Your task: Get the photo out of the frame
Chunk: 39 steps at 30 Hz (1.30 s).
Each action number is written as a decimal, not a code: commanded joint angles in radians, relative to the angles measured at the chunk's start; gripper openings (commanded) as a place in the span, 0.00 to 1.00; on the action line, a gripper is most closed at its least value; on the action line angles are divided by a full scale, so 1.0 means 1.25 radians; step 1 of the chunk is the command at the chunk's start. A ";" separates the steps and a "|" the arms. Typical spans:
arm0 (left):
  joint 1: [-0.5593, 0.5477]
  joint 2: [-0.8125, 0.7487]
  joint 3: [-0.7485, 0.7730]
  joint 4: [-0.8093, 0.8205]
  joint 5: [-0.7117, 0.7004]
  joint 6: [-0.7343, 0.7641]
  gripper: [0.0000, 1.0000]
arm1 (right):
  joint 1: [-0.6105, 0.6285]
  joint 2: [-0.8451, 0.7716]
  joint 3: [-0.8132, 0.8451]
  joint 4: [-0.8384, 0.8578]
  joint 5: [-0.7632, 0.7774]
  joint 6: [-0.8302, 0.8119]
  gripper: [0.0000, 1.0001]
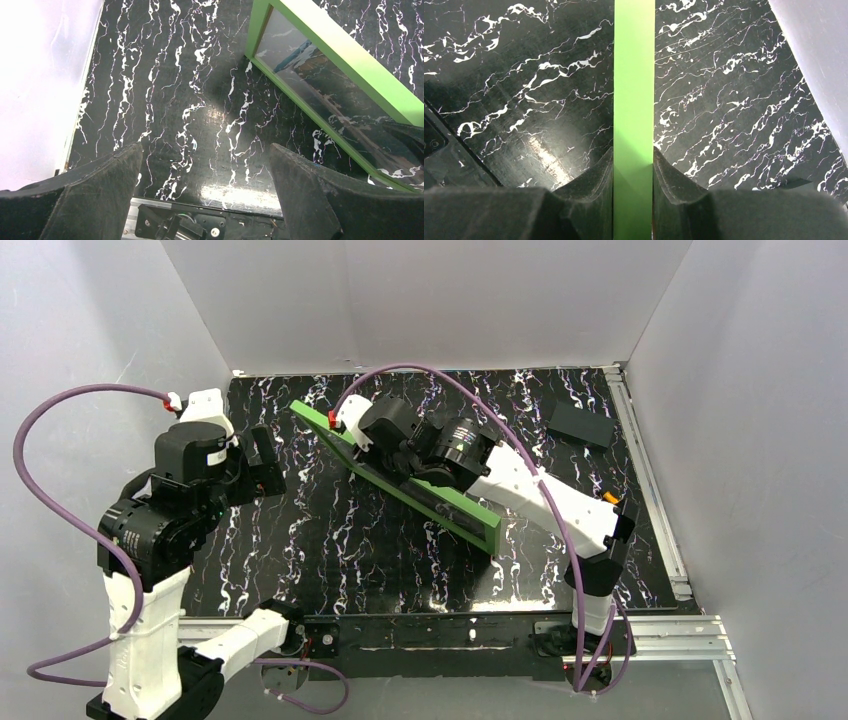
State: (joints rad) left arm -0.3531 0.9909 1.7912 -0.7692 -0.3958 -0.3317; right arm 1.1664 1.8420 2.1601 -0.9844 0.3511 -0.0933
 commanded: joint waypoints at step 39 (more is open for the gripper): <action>-0.018 0.000 0.009 0.004 -0.027 0.029 0.98 | -0.199 -0.073 -0.041 -0.106 -0.676 -0.103 0.01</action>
State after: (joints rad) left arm -0.3698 0.9802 1.7824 -0.7609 -0.4088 -0.3061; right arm 0.9474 1.7641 2.0911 -1.0424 -0.1852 -0.2283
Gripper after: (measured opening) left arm 0.980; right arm 0.326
